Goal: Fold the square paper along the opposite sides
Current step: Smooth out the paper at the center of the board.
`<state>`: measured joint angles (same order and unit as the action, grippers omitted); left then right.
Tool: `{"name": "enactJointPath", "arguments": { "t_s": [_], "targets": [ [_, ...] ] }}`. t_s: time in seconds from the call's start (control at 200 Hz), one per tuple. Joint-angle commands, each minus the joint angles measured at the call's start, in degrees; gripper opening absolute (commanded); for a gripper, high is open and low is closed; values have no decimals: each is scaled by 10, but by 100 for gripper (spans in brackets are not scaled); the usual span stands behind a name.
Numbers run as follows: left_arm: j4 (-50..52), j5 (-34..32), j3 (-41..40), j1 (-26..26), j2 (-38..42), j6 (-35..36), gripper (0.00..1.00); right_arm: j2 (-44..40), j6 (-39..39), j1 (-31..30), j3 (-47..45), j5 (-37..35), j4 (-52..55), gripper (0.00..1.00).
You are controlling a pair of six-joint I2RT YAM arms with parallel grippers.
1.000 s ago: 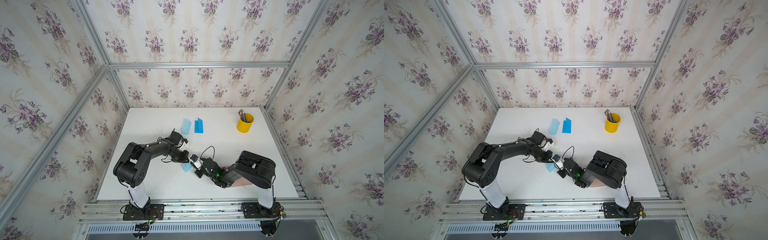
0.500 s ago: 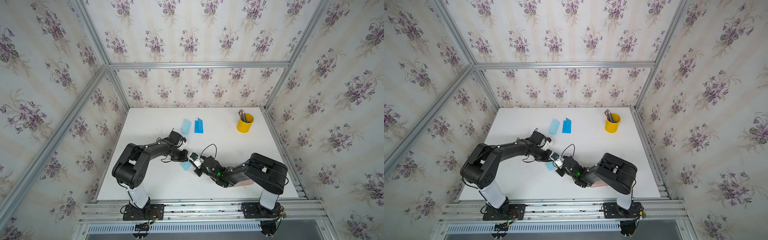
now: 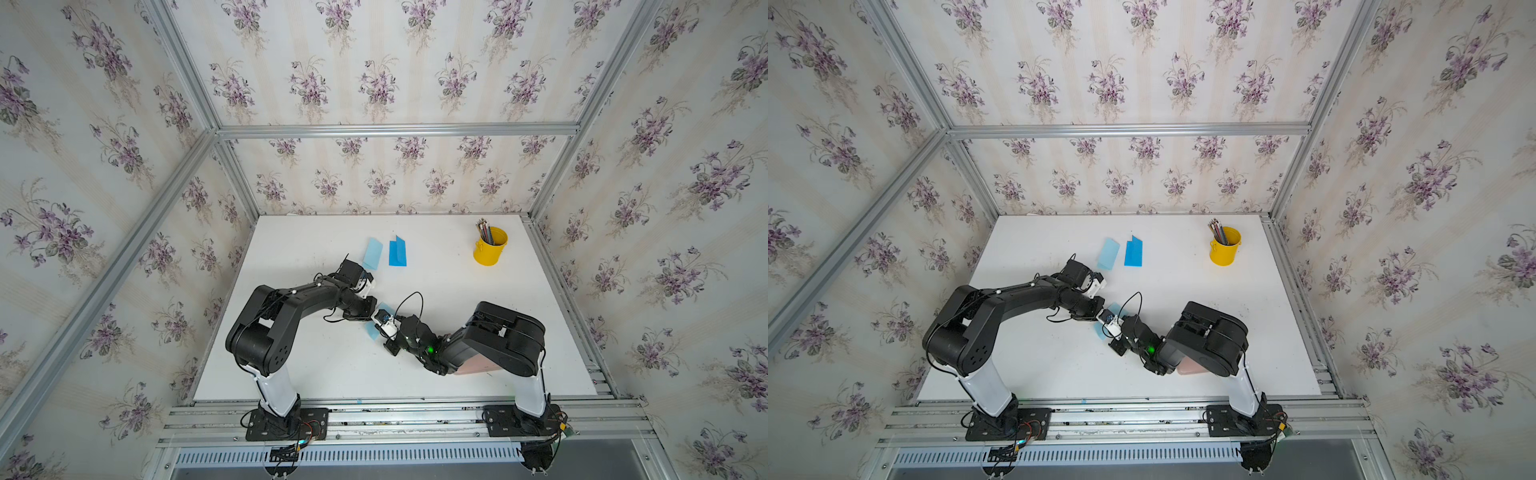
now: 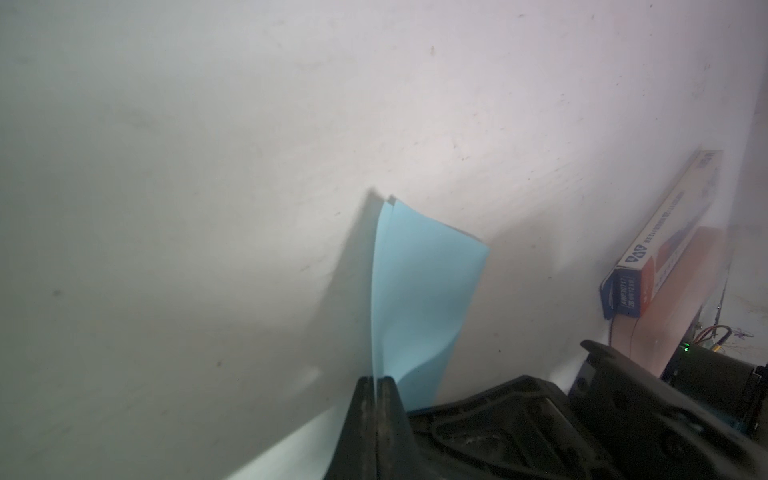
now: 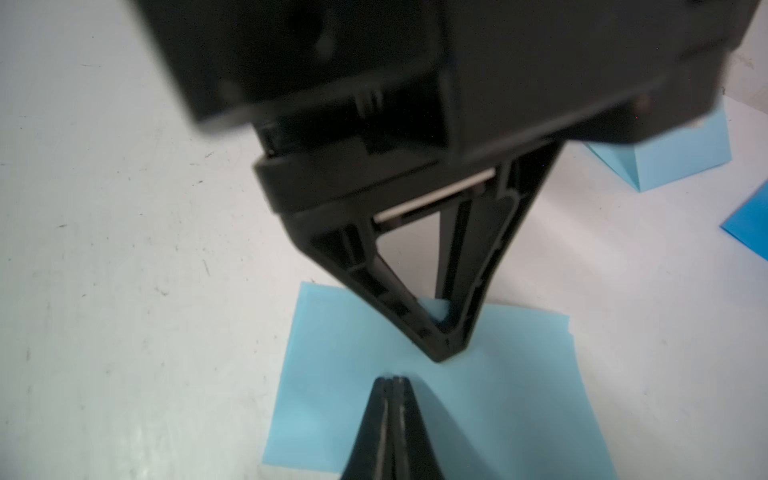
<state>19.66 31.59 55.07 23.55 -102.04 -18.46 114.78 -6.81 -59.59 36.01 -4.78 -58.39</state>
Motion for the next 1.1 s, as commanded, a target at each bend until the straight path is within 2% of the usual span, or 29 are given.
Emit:
{"name": "enactJointPath", "arguments": {
  "t_s": [0.0,0.425,0.864,1.094],
  "targets": [
    [14,8,3,-1,-5,20,0,-8,-3,2,-8,-16,-27,0],
    [-2,-7,-12,-1,-3,10,0,19,7,14,24,-7,37,0],
    [-33,-34,-45,-1,5,-24,0,-5,-9,11,26,-29,133,0],
    [-38,-43,-55,-1,11,-28,0,-21,-6,8,12,-27,149,0]
  ]
}}
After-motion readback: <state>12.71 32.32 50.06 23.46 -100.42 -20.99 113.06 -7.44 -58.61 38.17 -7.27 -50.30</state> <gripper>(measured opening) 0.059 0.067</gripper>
